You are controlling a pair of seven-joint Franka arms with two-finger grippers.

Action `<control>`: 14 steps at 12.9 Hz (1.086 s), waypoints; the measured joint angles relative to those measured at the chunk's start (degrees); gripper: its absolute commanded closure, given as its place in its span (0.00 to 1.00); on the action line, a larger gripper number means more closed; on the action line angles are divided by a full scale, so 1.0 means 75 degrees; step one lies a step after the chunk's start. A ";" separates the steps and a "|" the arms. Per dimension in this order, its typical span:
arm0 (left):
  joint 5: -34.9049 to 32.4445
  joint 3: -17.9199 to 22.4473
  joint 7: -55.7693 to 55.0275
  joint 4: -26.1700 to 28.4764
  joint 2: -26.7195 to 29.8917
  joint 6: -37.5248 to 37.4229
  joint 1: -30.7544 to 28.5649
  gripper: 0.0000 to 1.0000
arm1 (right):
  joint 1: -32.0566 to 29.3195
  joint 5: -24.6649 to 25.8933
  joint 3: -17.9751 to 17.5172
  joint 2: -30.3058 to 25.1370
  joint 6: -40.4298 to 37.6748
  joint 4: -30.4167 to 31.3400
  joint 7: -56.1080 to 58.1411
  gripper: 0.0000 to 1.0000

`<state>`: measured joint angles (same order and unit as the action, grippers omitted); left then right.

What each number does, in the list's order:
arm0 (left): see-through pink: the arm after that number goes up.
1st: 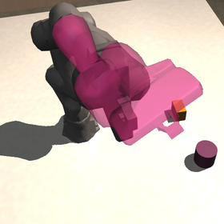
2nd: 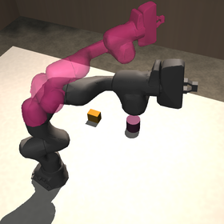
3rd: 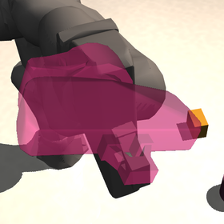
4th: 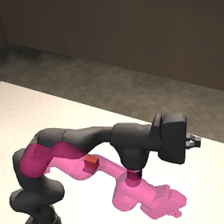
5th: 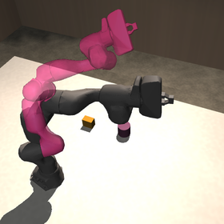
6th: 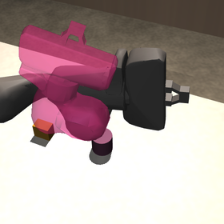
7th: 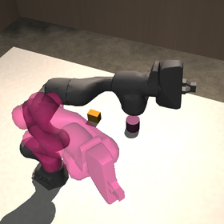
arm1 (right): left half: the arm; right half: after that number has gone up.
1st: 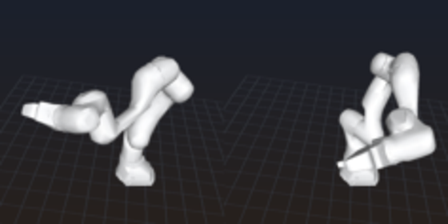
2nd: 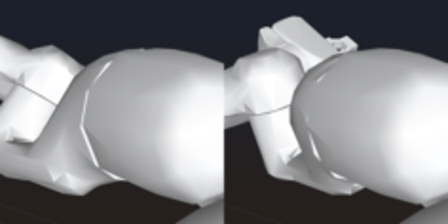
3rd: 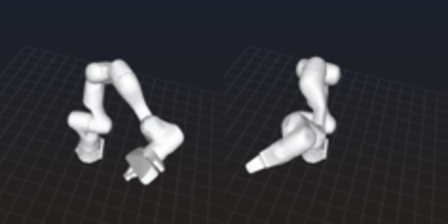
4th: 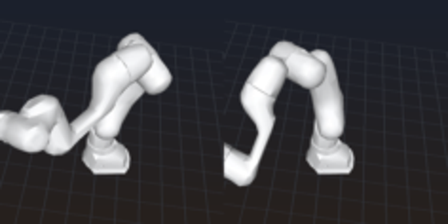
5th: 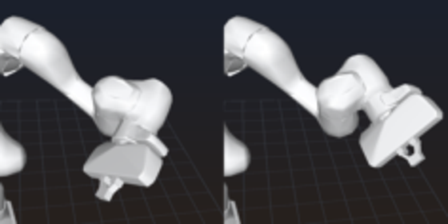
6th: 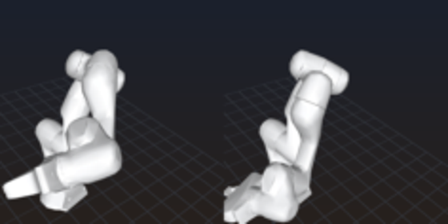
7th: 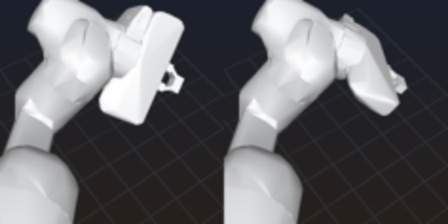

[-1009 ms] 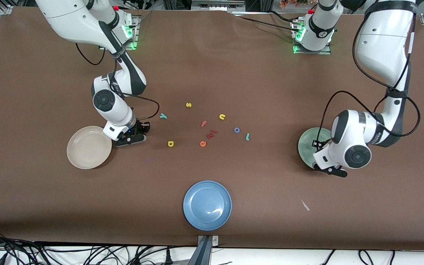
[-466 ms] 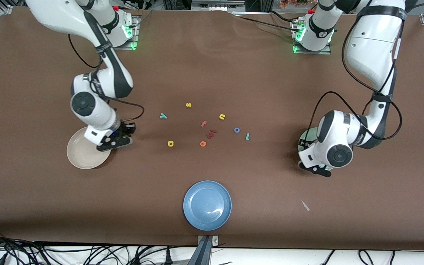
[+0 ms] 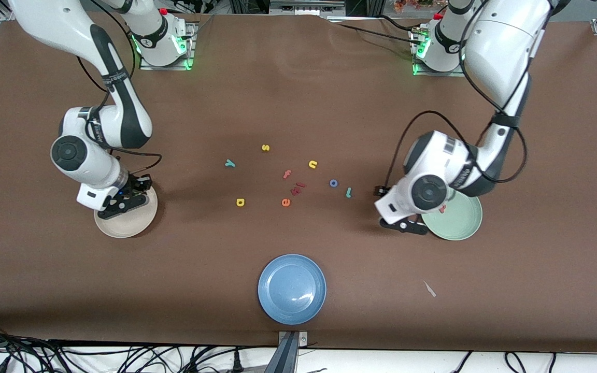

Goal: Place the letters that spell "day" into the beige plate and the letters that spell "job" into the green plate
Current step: 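Grasp the cyan letter with the left gripper while the right gripper releases b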

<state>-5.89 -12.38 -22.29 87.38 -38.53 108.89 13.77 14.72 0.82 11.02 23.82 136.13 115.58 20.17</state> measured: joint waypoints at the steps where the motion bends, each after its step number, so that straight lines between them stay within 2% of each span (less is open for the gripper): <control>1: 0.0000 -0.0046 -0.0769 0.0034 -0.0053 0.0203 0.0262 0.00 | -0.0110 0.0000 0.0002 0.0030 0.0008 -0.0003 0.0225 0.01; 3: 0.0000 -0.0053 -0.2071 0.0167 -0.0262 0.0756 0.0775 0.01 | -0.0241 -0.0030 0.0001 0.0133 0.0047 -0.0030 0.0546 0.00; 5: 0.0000 -0.0051 -0.2681 0.0200 -0.0571 0.1283 0.1089 0.27 | -0.0229 -0.0447 -0.0098 0.0171 0.0046 -0.0050 0.0588 0.00; 7: 0.0000 -0.0034 -0.2728 0.0199 -0.0731 0.1454 0.1117 0.40 | -0.0186 -0.0878 -0.0370 0.0169 -0.0068 -0.0084 0.0373 0.00; 10: -0.0001 0.0005 -0.2668 0.0198 -0.0772 0.1478 0.1037 0.40 | -0.0158 -0.0946 -0.0827 0.0128 -0.0188 -0.0108 -0.0553 0.00; 13: -0.0001 0.0007 -0.2656 0.0197 -0.0839 0.1481 0.1025 0.40 | -0.0140 -0.0951 -0.1492 0.0072 -0.0236 -0.0108 -0.1643 0.00; 14: -0.0001 0.0007 -0.2656 0.0197 -0.0881 0.1484 0.1026 0.49 | -0.0131 -0.0951 -0.1724 0.0066 -0.0237 -0.0107 -0.1893 0.00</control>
<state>-5.89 -12.33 -42.21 88.86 -45.14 120.02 21.46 13.73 -6.32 -1.92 24.32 134.35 114.78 5.97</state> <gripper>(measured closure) 0.396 0.000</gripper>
